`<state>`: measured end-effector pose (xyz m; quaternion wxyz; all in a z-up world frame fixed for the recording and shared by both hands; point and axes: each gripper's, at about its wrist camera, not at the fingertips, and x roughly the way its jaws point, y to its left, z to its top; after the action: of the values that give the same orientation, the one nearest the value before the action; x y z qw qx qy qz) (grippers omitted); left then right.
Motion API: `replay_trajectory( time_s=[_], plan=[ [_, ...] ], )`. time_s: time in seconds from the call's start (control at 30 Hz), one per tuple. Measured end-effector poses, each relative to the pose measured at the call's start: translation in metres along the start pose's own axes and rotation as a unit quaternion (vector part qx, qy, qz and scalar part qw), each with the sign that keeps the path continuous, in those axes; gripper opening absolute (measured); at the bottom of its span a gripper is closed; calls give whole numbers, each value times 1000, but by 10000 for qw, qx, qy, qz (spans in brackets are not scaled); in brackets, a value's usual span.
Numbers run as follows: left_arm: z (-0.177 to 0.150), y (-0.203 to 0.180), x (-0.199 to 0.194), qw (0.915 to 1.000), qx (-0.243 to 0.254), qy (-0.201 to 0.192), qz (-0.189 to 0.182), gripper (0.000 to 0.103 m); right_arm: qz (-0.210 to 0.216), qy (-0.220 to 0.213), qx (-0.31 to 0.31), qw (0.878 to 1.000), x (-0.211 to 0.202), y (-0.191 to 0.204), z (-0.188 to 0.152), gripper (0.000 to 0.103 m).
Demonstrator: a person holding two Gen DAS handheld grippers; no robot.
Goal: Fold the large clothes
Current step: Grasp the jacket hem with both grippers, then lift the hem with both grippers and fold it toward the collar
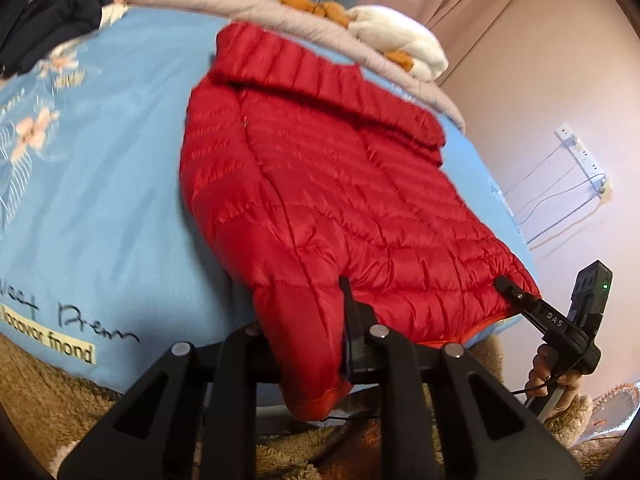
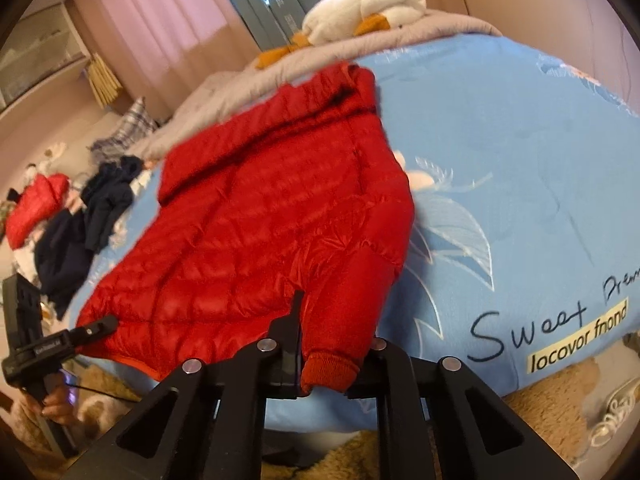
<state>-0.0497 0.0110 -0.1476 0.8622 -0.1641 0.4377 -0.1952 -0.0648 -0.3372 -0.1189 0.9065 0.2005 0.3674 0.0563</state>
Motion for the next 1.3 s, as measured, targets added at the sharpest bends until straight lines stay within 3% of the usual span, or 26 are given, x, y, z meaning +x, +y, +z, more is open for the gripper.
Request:
replay_trajectory(
  time_s=[0.47, 0.87, 1.3],
  plan=[
    [28, -29, -54, 9974, 296, -661, -59, 16, 509, -904, -460, 9935, -61, 31, 27, 12],
    [33, -47, -115, 9907, 601, -1179, -330, 16, 572, -1561, -731, 9834, -103, 54, 30, 12],
    [38, -45, -109, 9912, 629, -1139, -227, 16, 514, -1565, -686, 9839, -92, 52, 37, 12]
  ],
)
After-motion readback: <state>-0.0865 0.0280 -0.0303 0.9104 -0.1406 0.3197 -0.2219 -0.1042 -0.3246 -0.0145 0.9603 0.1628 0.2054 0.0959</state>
